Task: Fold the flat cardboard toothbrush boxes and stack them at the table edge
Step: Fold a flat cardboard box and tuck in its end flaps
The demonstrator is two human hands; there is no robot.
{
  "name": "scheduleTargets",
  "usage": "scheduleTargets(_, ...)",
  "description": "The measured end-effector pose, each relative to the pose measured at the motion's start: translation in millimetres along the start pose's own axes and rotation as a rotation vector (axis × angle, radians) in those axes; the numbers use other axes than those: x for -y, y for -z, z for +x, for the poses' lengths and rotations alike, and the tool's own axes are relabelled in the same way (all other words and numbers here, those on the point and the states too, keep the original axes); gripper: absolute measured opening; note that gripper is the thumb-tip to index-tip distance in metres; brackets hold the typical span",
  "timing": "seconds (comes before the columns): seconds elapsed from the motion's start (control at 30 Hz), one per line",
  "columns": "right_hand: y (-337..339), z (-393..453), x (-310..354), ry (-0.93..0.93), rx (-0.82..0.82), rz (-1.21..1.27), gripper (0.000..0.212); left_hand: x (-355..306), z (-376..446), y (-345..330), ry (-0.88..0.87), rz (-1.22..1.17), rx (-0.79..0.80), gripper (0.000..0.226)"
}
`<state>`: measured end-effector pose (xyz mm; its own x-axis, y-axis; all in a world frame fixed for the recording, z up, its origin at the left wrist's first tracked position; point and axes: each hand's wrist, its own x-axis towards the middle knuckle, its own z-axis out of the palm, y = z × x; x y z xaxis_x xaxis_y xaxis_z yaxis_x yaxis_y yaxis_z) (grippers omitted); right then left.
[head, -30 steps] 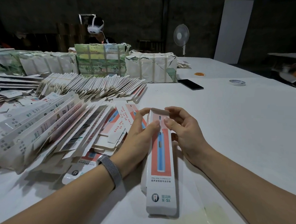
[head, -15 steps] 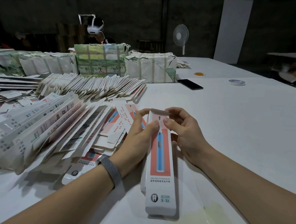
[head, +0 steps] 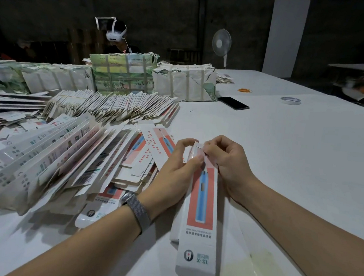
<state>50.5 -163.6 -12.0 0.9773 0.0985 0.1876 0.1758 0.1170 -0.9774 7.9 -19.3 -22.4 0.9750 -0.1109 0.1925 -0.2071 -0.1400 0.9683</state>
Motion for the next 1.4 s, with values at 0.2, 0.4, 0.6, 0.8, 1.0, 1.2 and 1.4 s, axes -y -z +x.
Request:
scheduleTargets(0.2, 0.0, -0.3, 2.8, -0.001, 0.005, -0.042, 0.013, 0.7, 1.5, 0.2, 0.001, 0.019, -0.022, 0.018)
scheduleTargets(0.4, -1.8, -3.0, 7.9, -0.045, 0.067, -0.056, 0.015, -1.1, 0.7, -0.6, 0.011, 0.047, -0.017, 0.020)
scheduleTargets(0.6, 1.3, -0.3, 10.3, -0.087, 0.031, -0.001, 0.025, -0.5, -0.5, -0.4, 0.020, 0.081, 0.028, 0.021)
scheduleTargets(0.8, -0.3, -2.0, 9.9, -0.053, 0.028, -0.043, 0.036, -1.7, -0.4, -1.6, 0.002, 0.068, 0.029, 0.048)
scheduleTargets(1.0, -2.6, -2.7, 11.5, -0.064, 0.038, -0.003, 0.043, -1.4, 0.0, -2.2, -0.001, 0.094, 0.043, 0.053)
scheduleTargets(1.2, -2.8, -3.8, 10.4, -0.035, 0.030, 0.024, 0.032, -0.8, -0.5, -1.8, -0.019, 0.098, 0.040, 0.055)
scheduleTargets(1.4, -2.7, -2.7, 9.7, -0.022, 0.018, 0.033, 0.031, 0.9, 2.2, -0.9, -0.023, 0.105, 0.050, 0.055)
